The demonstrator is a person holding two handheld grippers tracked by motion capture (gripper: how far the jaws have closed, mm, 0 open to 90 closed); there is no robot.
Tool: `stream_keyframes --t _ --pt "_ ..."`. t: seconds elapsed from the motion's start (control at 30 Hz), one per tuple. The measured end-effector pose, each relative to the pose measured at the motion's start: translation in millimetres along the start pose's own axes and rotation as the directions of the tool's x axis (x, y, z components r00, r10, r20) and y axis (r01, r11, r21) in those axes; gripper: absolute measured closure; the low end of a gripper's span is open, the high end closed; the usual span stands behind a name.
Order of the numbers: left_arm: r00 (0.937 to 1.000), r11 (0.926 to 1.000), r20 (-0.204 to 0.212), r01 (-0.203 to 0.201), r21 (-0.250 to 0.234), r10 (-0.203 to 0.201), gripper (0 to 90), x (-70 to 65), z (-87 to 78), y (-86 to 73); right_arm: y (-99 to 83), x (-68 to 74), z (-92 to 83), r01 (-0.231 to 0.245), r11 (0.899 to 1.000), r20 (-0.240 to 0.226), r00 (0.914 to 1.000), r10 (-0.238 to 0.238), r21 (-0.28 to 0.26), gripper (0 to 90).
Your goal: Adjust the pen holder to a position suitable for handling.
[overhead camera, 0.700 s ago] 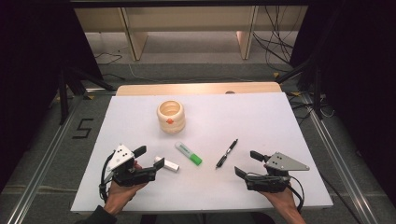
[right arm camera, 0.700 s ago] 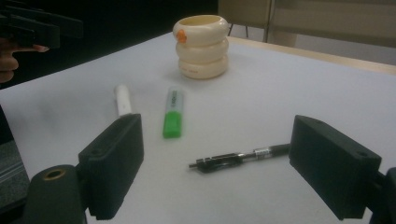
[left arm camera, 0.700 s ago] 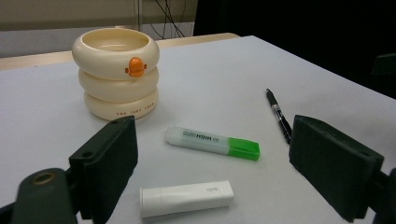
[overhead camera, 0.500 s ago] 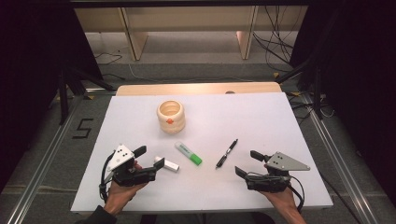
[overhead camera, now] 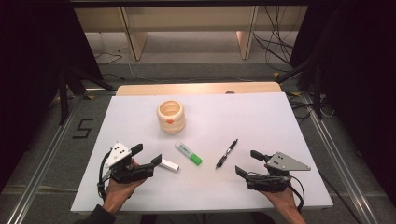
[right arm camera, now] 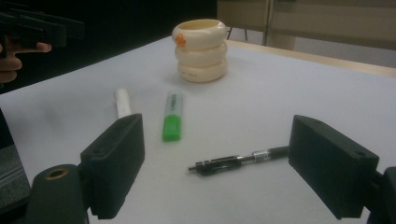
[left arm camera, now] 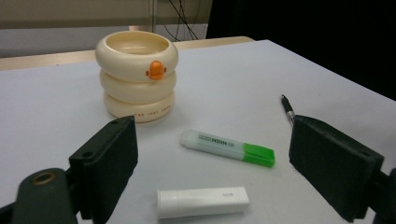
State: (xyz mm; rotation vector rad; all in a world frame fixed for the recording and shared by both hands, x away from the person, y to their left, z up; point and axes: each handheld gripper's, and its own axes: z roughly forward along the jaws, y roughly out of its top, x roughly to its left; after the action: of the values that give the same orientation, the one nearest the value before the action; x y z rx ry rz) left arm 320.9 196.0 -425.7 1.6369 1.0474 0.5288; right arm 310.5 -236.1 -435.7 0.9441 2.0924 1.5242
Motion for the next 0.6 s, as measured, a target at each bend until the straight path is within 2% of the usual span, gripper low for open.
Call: stream_keyframes --t 0.23,0.4,0.6 --pt "0.9985 0.9997 -0.049 0.026 0.001 -0.026 14.9 7.8 3.3 8.2 -0.4 0.8 0.4 -0.001 1.000 0.000 1.0000 0.001 0.001 19.7" --pt "0.9956 0.9996 -0.089 0.027 0.002 -0.026 15.0 14.2 10.6 18.8 -0.5 0.6 0.3 0.000 1.000 0.001 1.0000 0.000 -0.002 19.8" --pt "0.9911 0.9966 -0.110 0.079 0.026 -0.076 15.2 26.6 22.1 28.7 -0.5 0.8 -0.1 0.001 1.000 0.001 1.0000 -0.001 -0.005 20.0"
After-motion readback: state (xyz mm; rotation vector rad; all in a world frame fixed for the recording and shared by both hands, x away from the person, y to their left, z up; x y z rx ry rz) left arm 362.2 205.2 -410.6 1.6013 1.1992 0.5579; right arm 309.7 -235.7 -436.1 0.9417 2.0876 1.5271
